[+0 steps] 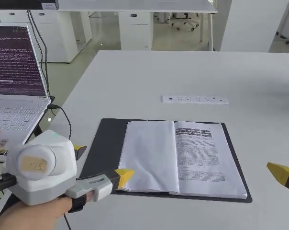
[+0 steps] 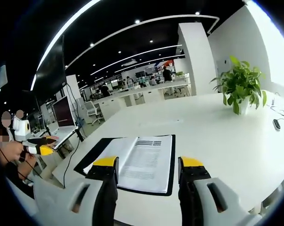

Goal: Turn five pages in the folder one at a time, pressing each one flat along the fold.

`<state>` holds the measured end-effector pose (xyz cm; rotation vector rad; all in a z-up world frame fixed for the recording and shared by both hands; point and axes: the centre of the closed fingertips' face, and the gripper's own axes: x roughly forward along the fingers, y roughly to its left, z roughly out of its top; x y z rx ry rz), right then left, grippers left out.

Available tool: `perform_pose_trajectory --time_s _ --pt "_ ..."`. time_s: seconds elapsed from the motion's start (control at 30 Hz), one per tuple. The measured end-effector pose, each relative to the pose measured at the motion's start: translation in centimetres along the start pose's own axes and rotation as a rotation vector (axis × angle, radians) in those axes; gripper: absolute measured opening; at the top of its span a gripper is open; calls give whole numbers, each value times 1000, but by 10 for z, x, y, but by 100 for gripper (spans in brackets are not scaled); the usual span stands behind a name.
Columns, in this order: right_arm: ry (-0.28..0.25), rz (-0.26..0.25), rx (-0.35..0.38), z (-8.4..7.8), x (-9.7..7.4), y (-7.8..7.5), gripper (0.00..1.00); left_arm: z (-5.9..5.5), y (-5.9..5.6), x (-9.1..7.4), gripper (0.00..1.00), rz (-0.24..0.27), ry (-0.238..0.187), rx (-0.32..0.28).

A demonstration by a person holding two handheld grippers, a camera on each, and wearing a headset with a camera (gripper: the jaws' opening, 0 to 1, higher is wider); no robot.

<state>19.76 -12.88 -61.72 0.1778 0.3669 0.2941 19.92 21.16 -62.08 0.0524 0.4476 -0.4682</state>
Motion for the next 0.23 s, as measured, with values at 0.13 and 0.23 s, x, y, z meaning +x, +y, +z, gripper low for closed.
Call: perform_pose_trajectory --time_s 0.13,0.23 --pt "15 7 -10 -1 3 0 50 -1 0 1 74 3 1 0" --pt "25 10 -7 -2 5 -1 50 -5 0 1 74 2 14 -5"
